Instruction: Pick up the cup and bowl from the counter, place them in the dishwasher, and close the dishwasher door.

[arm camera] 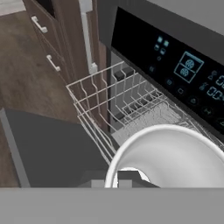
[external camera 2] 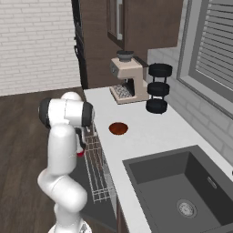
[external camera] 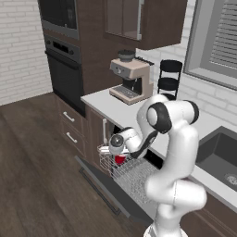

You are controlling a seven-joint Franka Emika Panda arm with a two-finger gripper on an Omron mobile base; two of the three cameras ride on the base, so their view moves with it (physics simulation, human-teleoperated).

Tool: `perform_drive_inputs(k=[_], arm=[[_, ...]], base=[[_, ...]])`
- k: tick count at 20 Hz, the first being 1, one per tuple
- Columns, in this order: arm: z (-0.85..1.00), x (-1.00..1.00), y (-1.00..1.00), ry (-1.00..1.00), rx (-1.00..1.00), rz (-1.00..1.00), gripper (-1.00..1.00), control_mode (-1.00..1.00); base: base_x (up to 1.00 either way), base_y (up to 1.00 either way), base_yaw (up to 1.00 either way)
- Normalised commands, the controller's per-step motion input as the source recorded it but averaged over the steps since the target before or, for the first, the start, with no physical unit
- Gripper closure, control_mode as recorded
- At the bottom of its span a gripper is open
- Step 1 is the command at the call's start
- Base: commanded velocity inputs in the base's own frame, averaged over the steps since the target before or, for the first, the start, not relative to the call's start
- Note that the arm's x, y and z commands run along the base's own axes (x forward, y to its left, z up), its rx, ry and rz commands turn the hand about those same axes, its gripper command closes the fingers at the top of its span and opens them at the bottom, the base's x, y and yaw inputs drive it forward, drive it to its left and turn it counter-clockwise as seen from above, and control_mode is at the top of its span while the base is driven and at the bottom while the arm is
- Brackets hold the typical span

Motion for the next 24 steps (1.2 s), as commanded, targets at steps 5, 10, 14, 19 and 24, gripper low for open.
perform_drive_inputs(k=[5, 10, 14, 19, 24], arm=[[-0.09, 0.13, 0.1, 0.07, -0.02, 0.0, 1.0, -1.0], [-0.24, 0.16, 0.0, -0.08, -0.06, 0.0, 1.0, -1.0], [-0.35, 0.26, 0.0, -0.03, -0.1, -0.02, 1.0, -1.0], [-0.44, 0.28, -0.16, 0.0, -0.05, -0.01, 1.0, -1.0], [-0.33, 0.31, -0.26, 0.0, 0.0, 0.0, 1.0, -1.0]], base=[[0.0, 0.0, 0.0], [0.0, 0.0, 0.0], [0.0, 0.0, 0.0], [0.0, 0.0, 0.0], [0.0, 0.0, 0.0]])
